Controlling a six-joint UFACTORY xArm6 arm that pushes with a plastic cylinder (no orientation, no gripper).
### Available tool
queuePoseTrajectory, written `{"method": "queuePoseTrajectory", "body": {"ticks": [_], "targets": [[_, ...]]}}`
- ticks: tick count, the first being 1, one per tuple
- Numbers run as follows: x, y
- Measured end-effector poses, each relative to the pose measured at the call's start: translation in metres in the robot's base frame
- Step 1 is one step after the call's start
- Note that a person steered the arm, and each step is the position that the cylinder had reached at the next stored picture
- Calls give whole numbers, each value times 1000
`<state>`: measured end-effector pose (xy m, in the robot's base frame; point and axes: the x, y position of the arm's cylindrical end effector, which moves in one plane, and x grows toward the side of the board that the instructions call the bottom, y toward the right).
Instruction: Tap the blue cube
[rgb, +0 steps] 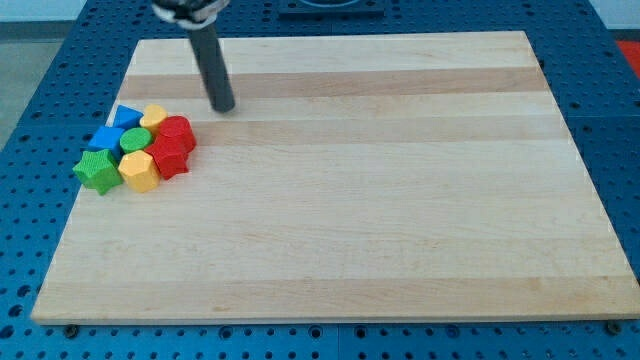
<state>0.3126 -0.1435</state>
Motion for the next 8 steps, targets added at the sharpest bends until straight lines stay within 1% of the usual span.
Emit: {"method": "queuePoseTrajectory", "body": {"ticks": [1, 2, 3, 4, 5, 6, 8], "targets": [[-49, -24], [-43, -135], [-34, -161], [-34, -161], [-5, -161], [45, -161], [102, -161]]}}
